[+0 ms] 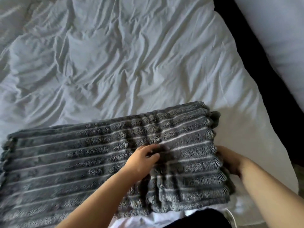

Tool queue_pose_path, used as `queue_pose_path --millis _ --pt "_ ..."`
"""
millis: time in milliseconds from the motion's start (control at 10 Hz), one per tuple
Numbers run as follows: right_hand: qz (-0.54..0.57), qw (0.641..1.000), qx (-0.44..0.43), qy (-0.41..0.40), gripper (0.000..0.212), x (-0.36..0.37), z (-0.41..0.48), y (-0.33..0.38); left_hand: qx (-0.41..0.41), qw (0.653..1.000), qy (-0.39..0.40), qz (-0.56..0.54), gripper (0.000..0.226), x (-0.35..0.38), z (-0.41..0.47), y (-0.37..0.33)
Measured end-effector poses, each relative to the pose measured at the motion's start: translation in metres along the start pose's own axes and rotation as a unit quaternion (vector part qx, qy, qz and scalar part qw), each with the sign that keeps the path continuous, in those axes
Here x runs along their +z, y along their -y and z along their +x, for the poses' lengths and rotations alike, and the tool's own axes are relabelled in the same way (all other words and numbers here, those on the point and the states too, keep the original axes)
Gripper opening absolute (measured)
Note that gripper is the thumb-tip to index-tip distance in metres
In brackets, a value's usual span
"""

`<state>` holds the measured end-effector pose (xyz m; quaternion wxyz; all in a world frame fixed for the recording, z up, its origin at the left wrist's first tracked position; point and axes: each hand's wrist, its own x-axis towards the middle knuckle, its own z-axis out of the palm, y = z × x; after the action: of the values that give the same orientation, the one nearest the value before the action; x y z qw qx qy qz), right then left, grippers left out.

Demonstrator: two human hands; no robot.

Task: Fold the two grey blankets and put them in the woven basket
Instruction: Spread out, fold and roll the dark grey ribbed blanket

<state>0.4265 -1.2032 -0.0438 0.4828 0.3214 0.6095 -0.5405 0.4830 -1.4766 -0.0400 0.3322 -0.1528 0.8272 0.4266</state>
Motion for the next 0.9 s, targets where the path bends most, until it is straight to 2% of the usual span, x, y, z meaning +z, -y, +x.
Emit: queue_pose_path --millis 100,200,300,400,500,600,700,800,900 --pt "0.019 1.0 0.005 0.006 0.021 0.016 -0.02 0.003 -0.03 0.997 0.045 -0.047 0.046 -0.006 -0.005 0.011" --pt "0.028 0.997 -0.038 0.064 0.02 0.05 -0.049 0.014 -0.051 0.987 0.053 -0.145 0.044 -0.009 -0.005 0.02" --pt "-0.057 0.985 -0.126 0.1 0.037 0.107 -0.075 0.033 -0.079 0.967 0.064 -0.234 0.021 -0.038 -0.024 0.025" --pt "-0.222 0.954 -0.18 0.088 0.032 0.178 -0.089 0.055 -0.101 0.94 0.139 -0.295 0.011 -0.078 -0.052 0.046" --pt "-0.437 0.884 -0.166 0.011 0.048 0.25 -0.079 0.071 0.066 0.678 -0.314 -0.661 0.018 -0.128 -0.113 0.062" --pt "-0.55 0.825 -0.129 0.025 0.063 0.318 -0.062 0.07 -0.135 0.873 -0.236 -0.404 0.026 -0.168 -0.106 0.092" --pt "-0.574 0.807 -0.127 0.054 0.086 0.356 -0.049 0.054 -0.152 0.926 -0.216 -0.269 0.066 -0.173 -0.114 0.098" --pt "-0.464 0.865 -0.102 0.161 0.062 0.351 -0.042 0.042 -0.155 0.954 -0.163 -0.197 0.099 -0.151 -0.092 0.085" --pt "-0.379 0.905 -0.104 0.161 0.034 0.315 -0.03 0.044 -0.181 0.96 -0.141 -0.16 0.108 -0.126 -0.065 0.077"
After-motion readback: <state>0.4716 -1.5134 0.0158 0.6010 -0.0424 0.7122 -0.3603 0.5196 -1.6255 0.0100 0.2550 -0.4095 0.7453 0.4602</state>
